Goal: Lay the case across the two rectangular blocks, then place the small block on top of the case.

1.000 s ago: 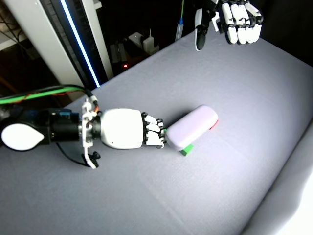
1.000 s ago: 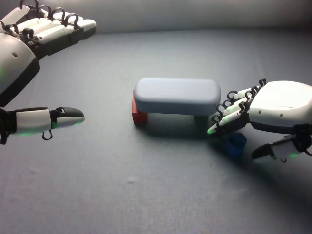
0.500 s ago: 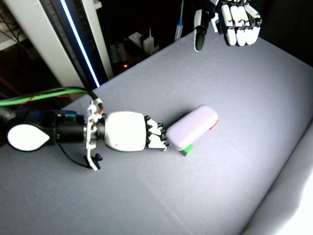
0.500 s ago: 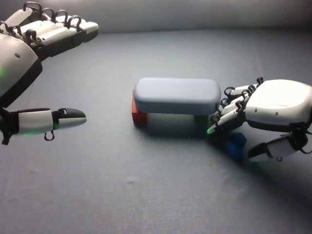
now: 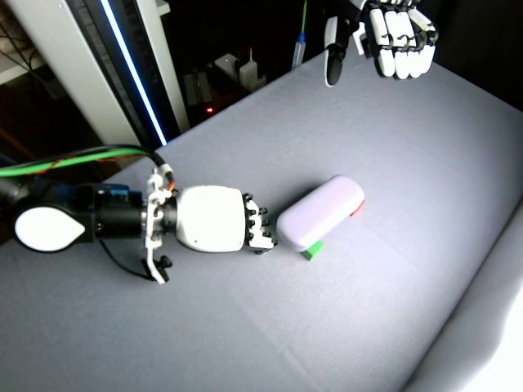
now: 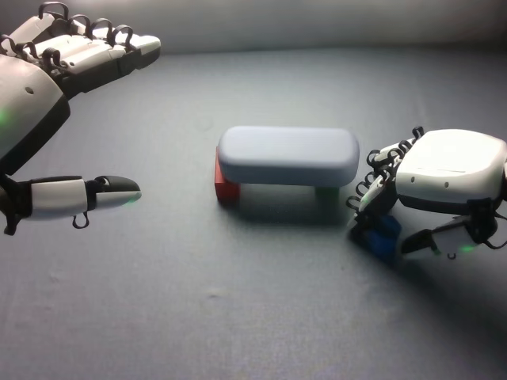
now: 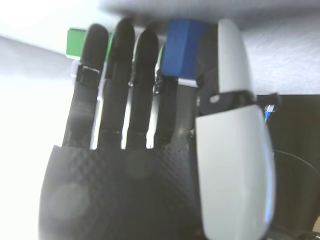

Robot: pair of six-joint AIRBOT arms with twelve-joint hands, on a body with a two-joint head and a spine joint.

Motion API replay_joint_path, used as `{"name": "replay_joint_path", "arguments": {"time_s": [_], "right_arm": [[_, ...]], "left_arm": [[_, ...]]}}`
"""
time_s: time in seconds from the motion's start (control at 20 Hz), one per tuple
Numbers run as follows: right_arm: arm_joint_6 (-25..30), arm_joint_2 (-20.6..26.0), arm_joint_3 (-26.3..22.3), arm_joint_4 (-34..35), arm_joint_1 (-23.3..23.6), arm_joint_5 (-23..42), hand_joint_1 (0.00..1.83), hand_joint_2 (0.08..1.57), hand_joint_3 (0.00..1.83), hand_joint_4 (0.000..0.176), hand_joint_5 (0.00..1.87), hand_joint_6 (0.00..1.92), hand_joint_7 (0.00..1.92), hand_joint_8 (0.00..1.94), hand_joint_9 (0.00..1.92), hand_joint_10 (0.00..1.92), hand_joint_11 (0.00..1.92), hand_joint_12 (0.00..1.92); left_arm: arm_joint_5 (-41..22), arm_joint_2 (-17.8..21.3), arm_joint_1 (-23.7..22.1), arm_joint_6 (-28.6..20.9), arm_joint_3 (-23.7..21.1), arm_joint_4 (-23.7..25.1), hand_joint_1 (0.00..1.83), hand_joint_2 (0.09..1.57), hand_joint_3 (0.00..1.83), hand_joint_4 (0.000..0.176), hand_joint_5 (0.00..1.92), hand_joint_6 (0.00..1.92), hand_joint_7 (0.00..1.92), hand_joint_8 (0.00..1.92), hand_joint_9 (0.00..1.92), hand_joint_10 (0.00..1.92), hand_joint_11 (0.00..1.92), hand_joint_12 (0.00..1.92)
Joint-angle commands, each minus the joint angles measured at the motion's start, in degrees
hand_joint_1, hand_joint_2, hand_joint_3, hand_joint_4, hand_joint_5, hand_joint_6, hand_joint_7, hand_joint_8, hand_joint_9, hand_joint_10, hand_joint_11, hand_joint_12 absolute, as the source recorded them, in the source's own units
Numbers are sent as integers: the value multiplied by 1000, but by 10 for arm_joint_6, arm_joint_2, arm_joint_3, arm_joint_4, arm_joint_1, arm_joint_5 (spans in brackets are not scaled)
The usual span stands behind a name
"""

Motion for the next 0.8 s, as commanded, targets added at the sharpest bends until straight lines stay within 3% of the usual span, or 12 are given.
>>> {"name": "replay_joint_path", "arguments": {"time_s": [0.0, 0.15, 0.2, 0.25, 0.3, 0.4, 0.5, 0.55, 0.75], "right_arm": [[2, 1, 2, 14, 6, 46, 1280, 1017, 1, 0, 872, 6, 915, 21, 952, 71, 478, 1113], [2, 0, 1, 10, 6, 46, 1249, 1011, 0, 0, 919, 8, 984, 26, 1007, 90, 560, 1073], [2, 0, 1, 10, 6, 46, 1193, 1065, 4, 0, 1016, 686, 1009, 15, 1020, 92, 576, 1061], [2, 0, 1, 9, 6, 46, 1225, 1095, 0, 0, 972, 879, 1051, 757, 1069, 119, 632, 1102], [2, 0, 2, 9, 6, 46, 1223, 1113, 6, 0, 937, 949, 1009, 1004, 1089, 147, 618, 1165], [2, 0, 2, 9, 6, 46, 1229, 1102, 7, 0, 960, 945, 1035, 983, 1034, 458, 653, 1220], [2, 0, 1, 9, 6, 46, 1249, 1075, 0, 0, 1003, 894, 1134, 810, 1063, 537, 721, 1150], [2, 0, 1, 8, 6, 46, 1270, 1082, 2, 0, 977, 925, 1122, 829, 996, 864, 788, 1174], [3, 0, 1, 7, 6, 46, 1255, 1081, 0, 0, 1009, 834, 1111, 914, 1041, 752, 793, 1221]], "left_arm": [[-69, -3, -8, -1, 3, -1, 1072, 899, 0, 0, 370, 3, 377, 0, 341, 3, 0, 889], [-68, -4, -9, -1, 4, -1, 1050, 898, 1, 0, 376, 2, 390, 2, 350, 4, 0, 921], [-68, -4, -9, -1, 5, -1, 1056, 896, 0, 0, 375, 1, 387, 1, 345, 2, 0, 920], [-67, -4, -9, -1, 5, -1, 1052, 895, 0, 0, 377, 2, 392, 3, 346, 2, 0, 921], [-66, -5, -10, -1, 6, -1, 1039, 899, 0, 0, 371, 1, 394, 2, 351, 4, 0, 976], [-65, -6, -10, -1, 6, -1, 1072, 898, 0, 0, 375, 2, 394, 1, 357, 5, 0, 1026], [-64, -6, -10, -1, 7, -1, 1075, 892, 0, 0, 372, 2, 393, 2, 388, 13, 0, 1131], [-63, -7, -10, -2, 7, -1, 1067, 891, 0, 0, 376, 1, 394, 1, 413, 18, 0, 1236], [-62, -7, -10, -3, 8, -1, 1047, 893, 1, 0, 377, 0, 400, 2, 417, 14, 0, 1230]]}}
